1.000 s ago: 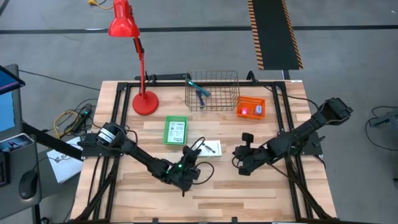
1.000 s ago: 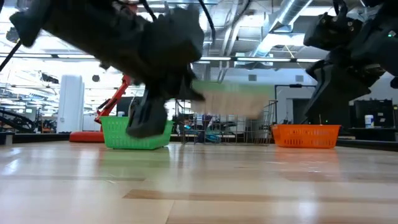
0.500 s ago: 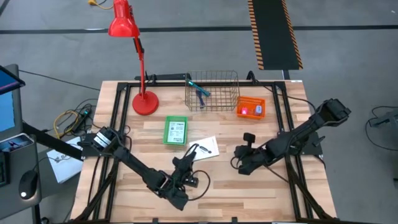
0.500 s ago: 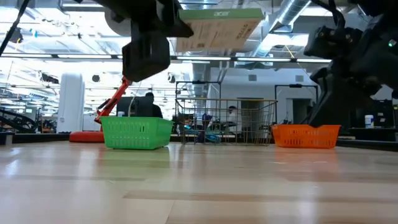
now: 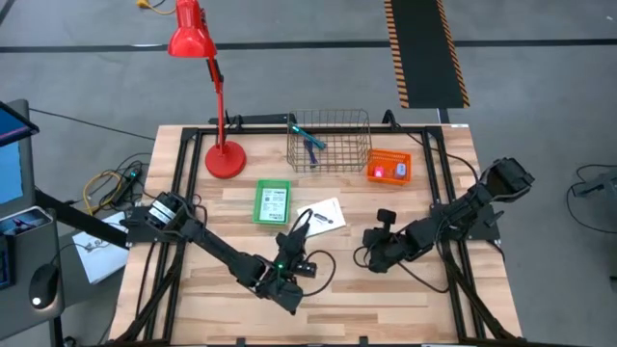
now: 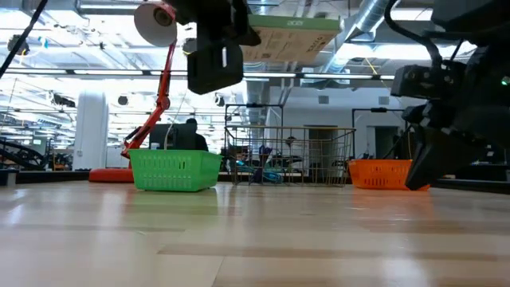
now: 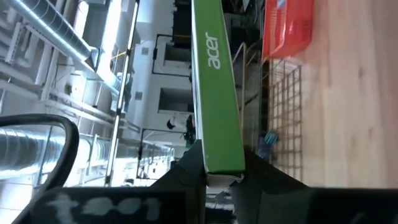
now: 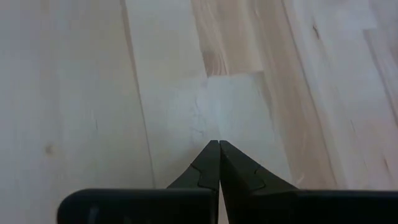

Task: Pick and place items into bin
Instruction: Put the card reader box into the green basket

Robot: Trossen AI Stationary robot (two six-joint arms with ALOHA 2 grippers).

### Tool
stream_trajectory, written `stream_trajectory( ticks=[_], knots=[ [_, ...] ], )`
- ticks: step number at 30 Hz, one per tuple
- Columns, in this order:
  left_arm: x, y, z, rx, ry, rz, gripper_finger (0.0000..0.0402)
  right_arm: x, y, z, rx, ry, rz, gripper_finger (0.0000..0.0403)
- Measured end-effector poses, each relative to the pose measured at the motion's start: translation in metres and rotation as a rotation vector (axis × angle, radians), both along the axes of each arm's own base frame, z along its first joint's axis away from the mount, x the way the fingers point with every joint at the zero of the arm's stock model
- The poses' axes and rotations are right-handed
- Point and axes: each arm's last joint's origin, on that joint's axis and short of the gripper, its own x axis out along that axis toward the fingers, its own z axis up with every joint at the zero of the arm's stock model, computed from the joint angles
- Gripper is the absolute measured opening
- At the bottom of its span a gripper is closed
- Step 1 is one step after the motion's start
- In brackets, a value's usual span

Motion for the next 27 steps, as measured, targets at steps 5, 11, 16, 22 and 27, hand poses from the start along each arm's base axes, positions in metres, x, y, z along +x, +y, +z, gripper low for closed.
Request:
stream_trajectory(
  ticks=[5,11,16,22,27],
  knots=[
    [-0.008,0.017,0.009,0.032,0.054,0.027,0.0032,-0.002,0.003,-0.002,-0.003,0.007,0.006,0.0],
    [-0.041,0.048,0.024,-0.034,-0.06,0.056,0.0031,-0.004,0.007,-0.001,0.006,-0.001,0.008,0.0],
    [-0.064,0.061,0.03,-0.101,-0.142,0.06,0.0031,-0.007,0.011,-0.001,0.013,-0.003,0.009,0.0],
    [-0.076,0.077,0.026,-0.311,-0.231,0.145,0.0031,-0.006,0.01,-0.001,0.015,-0.008,-0.001,0.0],
    [-0.099,0.09,0.026,-0.494,-0.324,0.384,0.003,-0.006,0.01,-0.001,0.017,-0.01,-0.001,0.0]
  ],
)
